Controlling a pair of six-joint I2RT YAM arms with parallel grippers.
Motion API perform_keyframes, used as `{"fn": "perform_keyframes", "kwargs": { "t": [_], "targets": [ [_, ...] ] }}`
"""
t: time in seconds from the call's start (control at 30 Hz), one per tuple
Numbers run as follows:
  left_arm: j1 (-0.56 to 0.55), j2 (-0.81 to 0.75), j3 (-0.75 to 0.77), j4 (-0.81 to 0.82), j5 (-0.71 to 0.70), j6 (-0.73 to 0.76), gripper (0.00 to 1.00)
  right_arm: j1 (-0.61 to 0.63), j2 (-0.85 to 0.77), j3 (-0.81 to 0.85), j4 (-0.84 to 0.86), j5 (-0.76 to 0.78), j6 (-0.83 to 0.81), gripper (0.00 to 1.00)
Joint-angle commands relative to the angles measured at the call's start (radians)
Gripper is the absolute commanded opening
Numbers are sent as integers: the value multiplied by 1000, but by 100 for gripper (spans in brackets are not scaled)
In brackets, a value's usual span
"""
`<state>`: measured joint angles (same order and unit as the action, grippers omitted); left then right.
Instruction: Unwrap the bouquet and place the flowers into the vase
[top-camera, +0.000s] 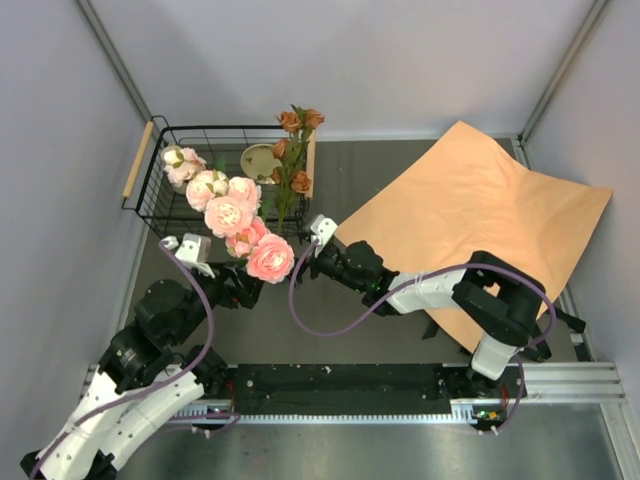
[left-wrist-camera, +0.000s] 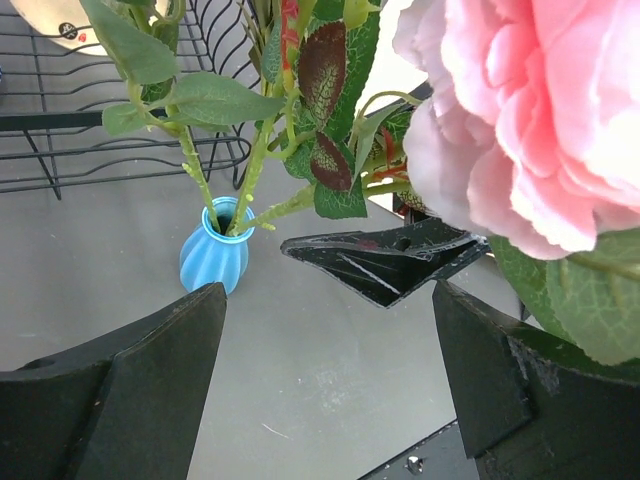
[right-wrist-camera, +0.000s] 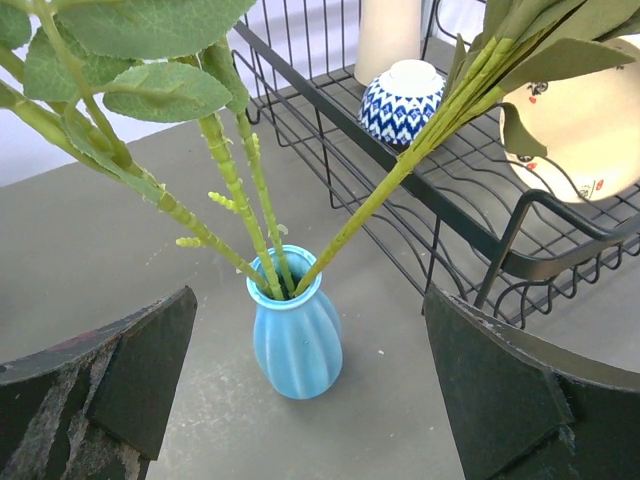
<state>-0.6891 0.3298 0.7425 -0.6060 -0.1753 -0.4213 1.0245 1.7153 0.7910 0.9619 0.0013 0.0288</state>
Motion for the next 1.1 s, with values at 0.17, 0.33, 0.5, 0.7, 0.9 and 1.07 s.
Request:
{"fn": "perform_keyframes", "kwargs": {
  "t": [0.17, 0.33, 0.5, 0.7, 0.9, 1.07],
  "targets": [
    [-1, -23, 67, -37, 11, -2, 90, -6, -11, 45, -12, -4, 43, 97],
    [-1, -54, 121, -101, -23, 22, 90, -10, -81, 5, -129, 104, 52, 98],
    [-3, -101, 187, -147, -90, 50, 90, -15, -280, -18, -384, 283, 152, 98],
    [-3, -153, 227, -179, -180, 75, 90, -17, -428, 71, -1038, 631, 375, 99],
    [-3, -150, 230, -176, -194, 69, 90, -15, -690, 8, -1331, 698, 510, 99],
    [-4, -132, 250, -169, -182, 43, 90, -15, -1073, -1, -1364, 735, 393, 99]
  ]
}}
